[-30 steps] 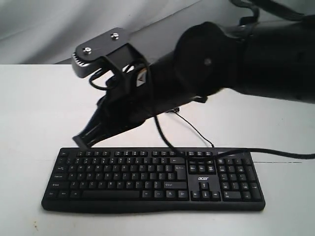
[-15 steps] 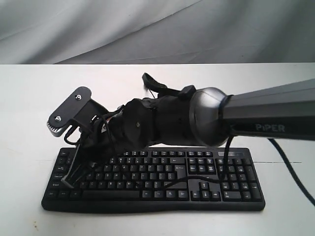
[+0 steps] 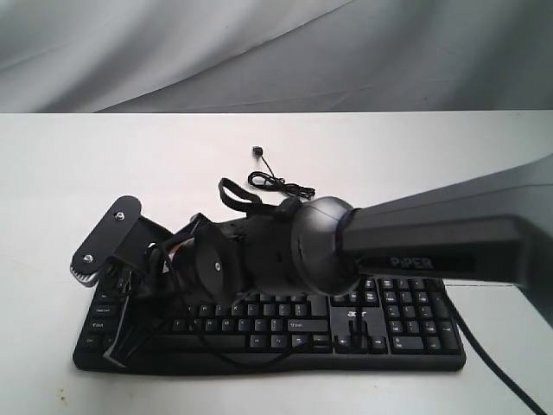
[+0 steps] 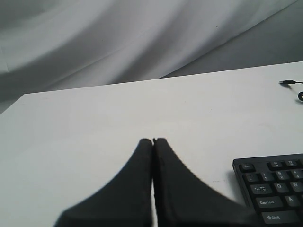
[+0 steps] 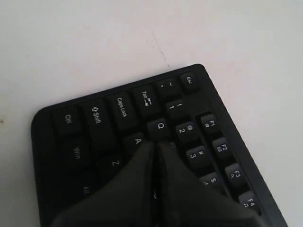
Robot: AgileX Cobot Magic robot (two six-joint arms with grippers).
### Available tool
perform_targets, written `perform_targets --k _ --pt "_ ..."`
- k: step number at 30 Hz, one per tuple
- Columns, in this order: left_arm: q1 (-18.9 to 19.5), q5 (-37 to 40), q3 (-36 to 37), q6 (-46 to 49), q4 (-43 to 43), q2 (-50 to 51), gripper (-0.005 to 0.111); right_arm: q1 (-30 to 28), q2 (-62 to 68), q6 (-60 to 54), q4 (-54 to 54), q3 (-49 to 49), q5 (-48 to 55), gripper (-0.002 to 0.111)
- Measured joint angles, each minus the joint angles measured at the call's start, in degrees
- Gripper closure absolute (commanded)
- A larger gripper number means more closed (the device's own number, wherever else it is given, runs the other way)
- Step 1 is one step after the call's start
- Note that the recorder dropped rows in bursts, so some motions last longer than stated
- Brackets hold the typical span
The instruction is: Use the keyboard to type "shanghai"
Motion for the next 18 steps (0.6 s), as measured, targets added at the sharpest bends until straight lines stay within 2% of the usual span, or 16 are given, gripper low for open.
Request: perform_targets --k 18 --pt "0.0 0.0 0.0 0.0 0.0 0.0 0.107 1.3 1.5 -0.2 -3.4 0.0 -3.4 0.108"
